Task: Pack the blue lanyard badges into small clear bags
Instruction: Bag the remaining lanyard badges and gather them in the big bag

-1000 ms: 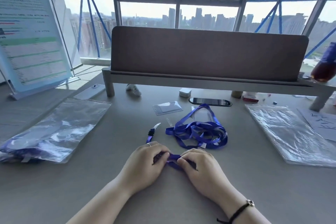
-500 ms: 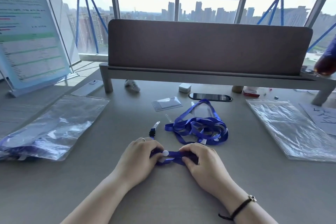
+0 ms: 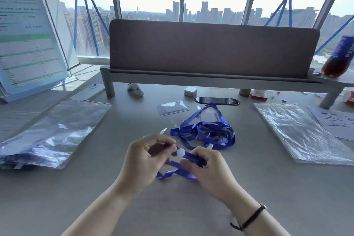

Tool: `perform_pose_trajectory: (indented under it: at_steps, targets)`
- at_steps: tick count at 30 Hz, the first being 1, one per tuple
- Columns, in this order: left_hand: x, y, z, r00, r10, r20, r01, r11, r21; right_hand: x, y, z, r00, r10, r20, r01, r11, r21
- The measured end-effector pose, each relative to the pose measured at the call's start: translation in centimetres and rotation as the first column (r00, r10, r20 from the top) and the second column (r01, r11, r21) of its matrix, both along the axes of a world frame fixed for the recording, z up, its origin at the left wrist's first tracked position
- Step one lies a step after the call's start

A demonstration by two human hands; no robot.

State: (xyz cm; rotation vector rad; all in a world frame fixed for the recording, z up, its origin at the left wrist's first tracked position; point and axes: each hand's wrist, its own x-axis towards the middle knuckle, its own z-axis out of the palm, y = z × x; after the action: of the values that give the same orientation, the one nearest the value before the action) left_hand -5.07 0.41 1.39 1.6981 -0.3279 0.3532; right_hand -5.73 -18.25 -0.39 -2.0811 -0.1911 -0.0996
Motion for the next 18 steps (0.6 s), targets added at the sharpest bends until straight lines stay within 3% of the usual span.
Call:
perform_pose_trajectory:
  at_steps: [2,4,6,9,13,16,18]
  targets:
    - [0.6,0.5,0.4,0.993,0.116,0.008,-0.115,0.991,-0.074,-0.1,-0.4,1.0,0.993,0.047,-0.105,-0.013,0.951,0.309]
    - [1.3,1.3,0.6,0.977,0.212,-0.02,-0.213,0.97,-0.115,-0.3,-1.1,1.8,0.983,0.119,-0.137,-0.019,0.817,0.576]
    - [2.2,2.1,-0.1,0.967,0.243,-0.079,-0.249,0.965,-0.076,-0.4,-1.5,2.3,0.974,0.159,-0.16,0.002,0.704,0.71]
    - [3.0,2.6,-1.9,0.965,0.217,-0.144,-0.19,0.965,0.182,-0.1,-1.5,2.2,0.962,0.145,-0.232,0.066,0.7,0.711]
    - [1.5,1.7,-2.3,0.998,0.054,-0.044,-0.023,0.854,0.52,-0.4,-0.7,2.2,0.945,0.141,-0.295,0.101,0.732,0.673]
    - [-0.2,0.0,-1.5,0.974,-0.217,-0.062,0.219,0.841,0.494,-1.0,-0.1,2.7,0.941,0.206,-0.267,0.062,0.674,0.736]
    - [-0.9,-1.5,-1.6,0.95,-0.288,-0.118,0.307,0.81,0.499,-1.4,0.3,2.9,0.933,0.259,-0.249,0.013,0.668,0.744]
